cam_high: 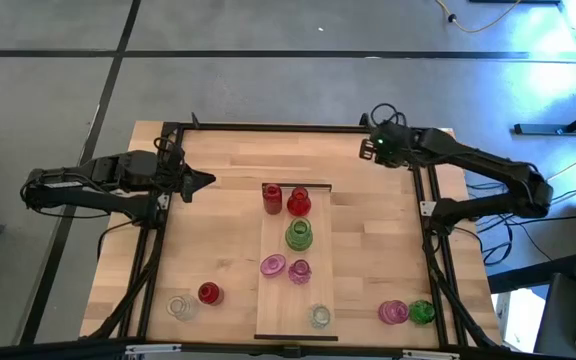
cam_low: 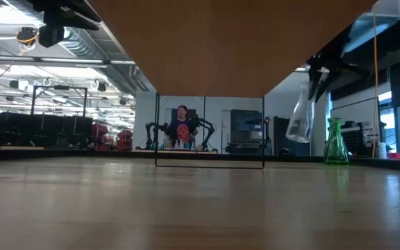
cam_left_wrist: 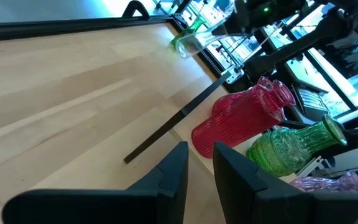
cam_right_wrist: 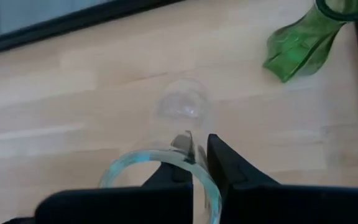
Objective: Sort vases onto shelf
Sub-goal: Put the top white vase on the shelf aligned with the other white vase
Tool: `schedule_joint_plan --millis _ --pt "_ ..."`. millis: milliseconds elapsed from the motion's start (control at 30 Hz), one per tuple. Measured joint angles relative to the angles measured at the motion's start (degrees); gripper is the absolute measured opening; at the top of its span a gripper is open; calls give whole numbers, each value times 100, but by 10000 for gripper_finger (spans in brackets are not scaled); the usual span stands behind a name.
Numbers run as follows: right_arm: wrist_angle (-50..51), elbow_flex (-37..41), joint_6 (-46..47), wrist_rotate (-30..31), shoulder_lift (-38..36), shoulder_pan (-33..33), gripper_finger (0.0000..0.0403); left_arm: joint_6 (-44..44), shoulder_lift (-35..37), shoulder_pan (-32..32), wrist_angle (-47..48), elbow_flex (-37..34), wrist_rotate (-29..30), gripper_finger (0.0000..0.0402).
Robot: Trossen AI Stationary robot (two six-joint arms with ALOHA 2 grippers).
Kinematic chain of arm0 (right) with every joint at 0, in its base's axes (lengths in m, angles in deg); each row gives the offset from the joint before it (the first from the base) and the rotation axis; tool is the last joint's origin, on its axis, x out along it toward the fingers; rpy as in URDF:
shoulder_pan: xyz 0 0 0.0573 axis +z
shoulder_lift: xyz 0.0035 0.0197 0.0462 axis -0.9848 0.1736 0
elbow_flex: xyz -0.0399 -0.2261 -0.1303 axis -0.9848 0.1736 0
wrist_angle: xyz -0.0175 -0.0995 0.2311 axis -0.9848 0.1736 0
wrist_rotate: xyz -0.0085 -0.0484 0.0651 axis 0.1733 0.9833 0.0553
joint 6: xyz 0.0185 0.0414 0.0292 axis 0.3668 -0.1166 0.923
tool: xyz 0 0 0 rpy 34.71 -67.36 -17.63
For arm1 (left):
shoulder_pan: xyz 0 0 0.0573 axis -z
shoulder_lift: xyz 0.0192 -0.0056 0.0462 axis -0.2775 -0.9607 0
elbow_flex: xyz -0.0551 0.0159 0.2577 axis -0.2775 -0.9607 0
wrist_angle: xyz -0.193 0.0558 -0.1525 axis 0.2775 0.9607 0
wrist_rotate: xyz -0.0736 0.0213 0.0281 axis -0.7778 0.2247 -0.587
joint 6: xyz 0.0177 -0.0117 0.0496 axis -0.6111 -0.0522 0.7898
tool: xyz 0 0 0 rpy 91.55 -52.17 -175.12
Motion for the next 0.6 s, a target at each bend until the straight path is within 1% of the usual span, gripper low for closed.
schedule_joint_plan --millis 133,233,333,467,600 --pt "47 -42 187 176 -375 222 2 0 -2 0 -2 -2 -4 68" --pt "209 -275 248 361 -514 375 2 25 -1 0 -2 0 -5 68" --pt "374 -681 213 594 -537 539 1 29 -2 0 -2 -2 -6 68" --pt "439 -1338 -105 780 -514 719 1 42 -2 0 -3 0 -4 68" --pt "434 -2059 -418 1017 -380 1049 1 44 -2 -1 -4 -2 -4 68"
